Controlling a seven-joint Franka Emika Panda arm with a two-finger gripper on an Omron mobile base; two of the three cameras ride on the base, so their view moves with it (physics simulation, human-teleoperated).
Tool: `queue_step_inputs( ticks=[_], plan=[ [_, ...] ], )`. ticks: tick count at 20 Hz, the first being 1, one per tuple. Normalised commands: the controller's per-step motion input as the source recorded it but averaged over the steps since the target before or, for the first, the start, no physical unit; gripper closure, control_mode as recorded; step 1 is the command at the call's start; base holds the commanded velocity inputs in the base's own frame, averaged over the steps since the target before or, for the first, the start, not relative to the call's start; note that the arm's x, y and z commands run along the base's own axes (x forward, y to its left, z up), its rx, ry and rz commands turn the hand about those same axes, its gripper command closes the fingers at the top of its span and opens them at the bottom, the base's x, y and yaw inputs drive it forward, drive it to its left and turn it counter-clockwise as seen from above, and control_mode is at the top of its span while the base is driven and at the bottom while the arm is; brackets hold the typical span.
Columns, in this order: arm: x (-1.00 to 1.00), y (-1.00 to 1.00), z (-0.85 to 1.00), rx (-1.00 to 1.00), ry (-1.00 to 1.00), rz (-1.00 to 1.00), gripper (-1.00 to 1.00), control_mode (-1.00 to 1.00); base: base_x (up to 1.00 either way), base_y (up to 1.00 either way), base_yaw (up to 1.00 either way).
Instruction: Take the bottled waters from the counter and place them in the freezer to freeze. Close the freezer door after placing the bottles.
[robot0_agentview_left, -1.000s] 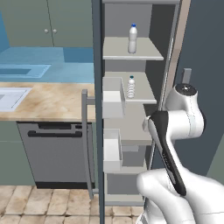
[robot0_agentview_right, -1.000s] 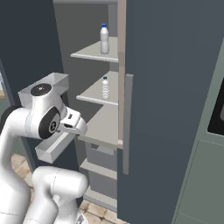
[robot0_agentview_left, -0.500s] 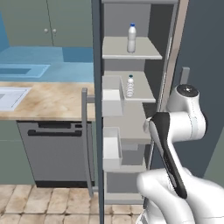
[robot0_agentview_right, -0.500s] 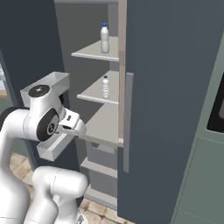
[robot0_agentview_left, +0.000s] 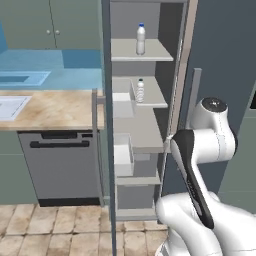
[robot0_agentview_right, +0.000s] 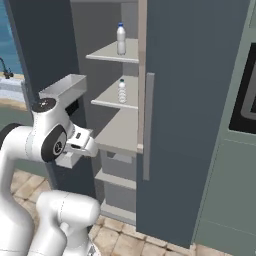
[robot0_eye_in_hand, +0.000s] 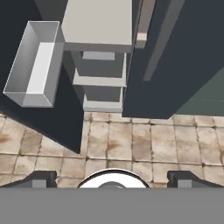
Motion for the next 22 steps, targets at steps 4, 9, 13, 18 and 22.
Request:
queue_step_inputs(
  ticks=[4,9,13,18,22],
  plan=[
    [0.00,0.00,0.00,0.00,0.00,0.00,-1.00,1.00,-0.48,0.27,-0.23],
    [0.00,0.00,0.00,0.00,0.00,0.00,-1.00,1.00,-0.41,0.60,-0.23],
    [0.00,0.00,0.00,0.00,0.00,0.00,-1.00,1.00,-0.05,0.70,-0.16],
    [0.00,0.00,0.00,0.00,0.00,0.00,-1.00,1.00,0.00,0.59,-0.14],
    [0.00,0.00,0.00,0.00,0.00,0.00,-1.00,1.00,0.00,0.24,-0.15]
  ],
)
